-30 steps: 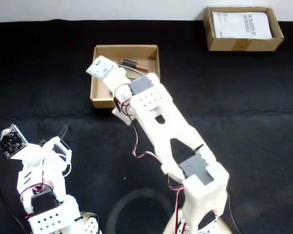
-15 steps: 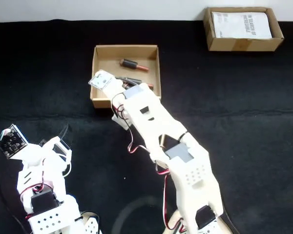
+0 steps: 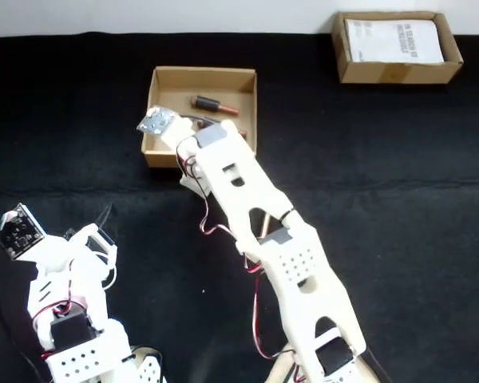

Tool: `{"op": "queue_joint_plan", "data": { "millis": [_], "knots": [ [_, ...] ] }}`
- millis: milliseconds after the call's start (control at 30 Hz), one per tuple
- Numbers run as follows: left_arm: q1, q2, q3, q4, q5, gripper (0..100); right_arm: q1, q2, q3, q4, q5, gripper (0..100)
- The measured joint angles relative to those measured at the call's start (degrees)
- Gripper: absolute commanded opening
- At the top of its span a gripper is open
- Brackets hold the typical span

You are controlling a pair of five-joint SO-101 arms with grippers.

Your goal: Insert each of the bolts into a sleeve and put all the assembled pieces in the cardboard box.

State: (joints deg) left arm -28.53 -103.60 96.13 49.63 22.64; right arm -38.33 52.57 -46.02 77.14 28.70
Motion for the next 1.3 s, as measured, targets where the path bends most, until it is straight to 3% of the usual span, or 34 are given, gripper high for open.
{"op": "queue_joint_plan", "data": {
  "millis": [367, 533, 733, 1000, 1167, 1300],
  "knots": [
    [0.0, 0.0, 0.0, 0.0, 0.0, 31, 1.05, 0.79, -19.43, 21.98, 0.0, 0.8],
    [0.0, 0.0, 0.0, 0.0, 0.0, 31, 4.04, 0.18, -31.82, 23.3, -2.81, 0.7],
    [0.0, 0.0, 0.0, 0.0, 0.0, 31, 6.07, -13.19, -32.62, 23.3, -7.74, 0.7],
    [3.96, 0.0, 0.0, 3.52, 0.0, 29, 10.02, -43.6, -9.85, 23.3, -12.84, 0.7],
    [4.4, 0.0, 0.0, 5.1, -0.09, 1, 14.24, -64.18, 12.04, 23.3, -16.09, 0.7],
    [4.4, 0.0, 0.0, -1.41, -6.24, 2, 17.05, -80.35, 29.8, 23.3, -16.7, 0.7]
  ]
}}
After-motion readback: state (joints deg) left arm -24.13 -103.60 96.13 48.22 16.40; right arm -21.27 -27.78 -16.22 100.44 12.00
